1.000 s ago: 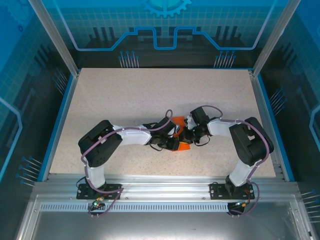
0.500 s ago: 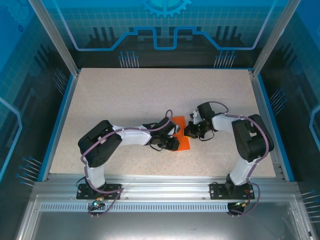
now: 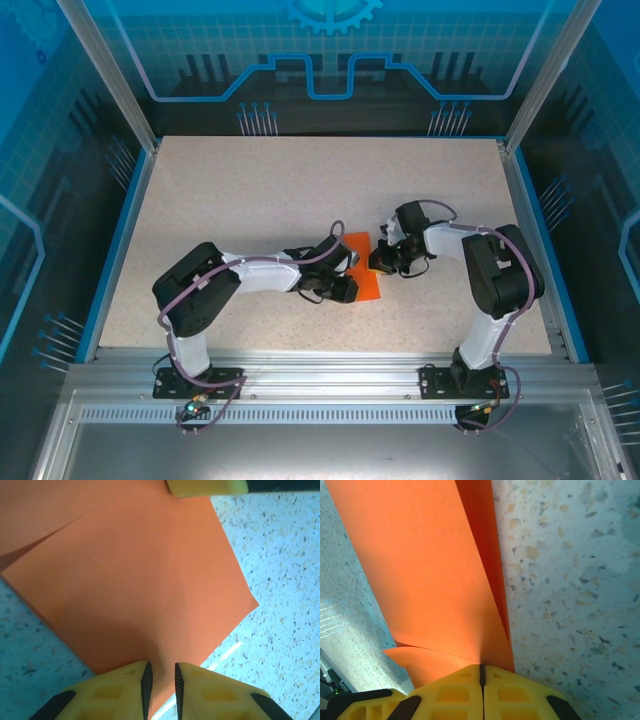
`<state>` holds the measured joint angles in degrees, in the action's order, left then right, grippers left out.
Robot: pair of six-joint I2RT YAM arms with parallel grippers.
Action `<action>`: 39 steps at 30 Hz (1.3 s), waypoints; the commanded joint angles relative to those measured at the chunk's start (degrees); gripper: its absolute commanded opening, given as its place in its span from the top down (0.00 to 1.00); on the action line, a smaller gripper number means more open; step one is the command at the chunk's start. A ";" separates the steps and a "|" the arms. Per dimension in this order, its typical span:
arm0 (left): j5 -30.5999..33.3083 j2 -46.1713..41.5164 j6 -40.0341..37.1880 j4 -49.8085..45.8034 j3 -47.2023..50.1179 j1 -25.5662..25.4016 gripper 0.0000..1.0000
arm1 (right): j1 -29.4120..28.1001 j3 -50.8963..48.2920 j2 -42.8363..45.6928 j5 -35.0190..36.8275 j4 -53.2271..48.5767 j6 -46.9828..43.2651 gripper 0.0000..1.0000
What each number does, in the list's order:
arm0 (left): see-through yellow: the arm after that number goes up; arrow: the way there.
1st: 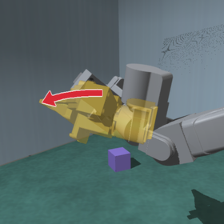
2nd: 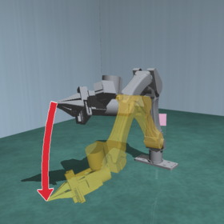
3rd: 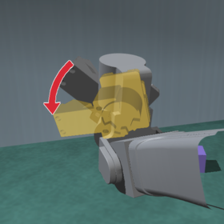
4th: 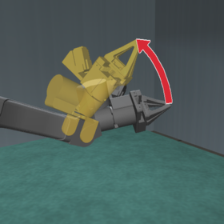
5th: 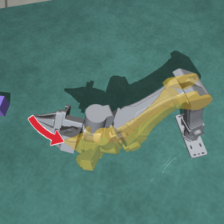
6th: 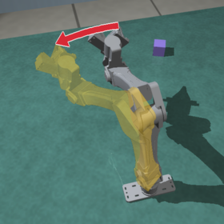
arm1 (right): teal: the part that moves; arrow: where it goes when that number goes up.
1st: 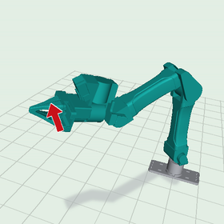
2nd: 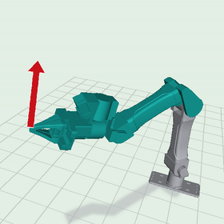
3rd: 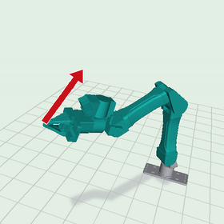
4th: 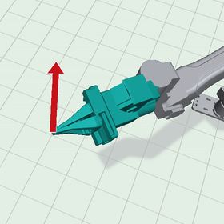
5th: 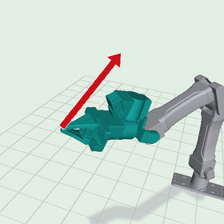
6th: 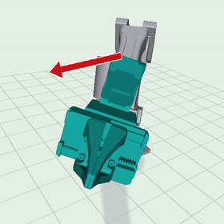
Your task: Fold a paper plane with a square sheet of paper (fold left side to right side)
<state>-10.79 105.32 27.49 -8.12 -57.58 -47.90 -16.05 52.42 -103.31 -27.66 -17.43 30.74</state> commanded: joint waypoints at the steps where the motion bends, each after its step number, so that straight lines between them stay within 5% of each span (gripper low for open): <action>1: -1.58 -2.33 -2.32 -6.15 -2.16 0.31 0.75 | 1.98 -0.71 -2.12 5.29 1.22 -0.78 0.95; 10: -8.65 2.30 -3.84 -2.84 -8.61 2.43 0.76 | 1.64 -1.35 -1.39 4.99 1.22 -0.47 0.95; 20: -8.86 9.44 -5.01 -3.81 -13.43 2.76 0.77 | 1.21 -1.53 -1.33 4.68 1.43 -0.32 0.94; 39: -11.09 -0.14 3.29 5.56 8.80 3.60 0.79 | 1.24 -1.18 -1.37 4.58 0.73 -0.77 0.95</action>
<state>-19.49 105.97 28.21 1.41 -53.10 -44.51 -15.59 52.18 -103.31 -27.20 -15.62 30.76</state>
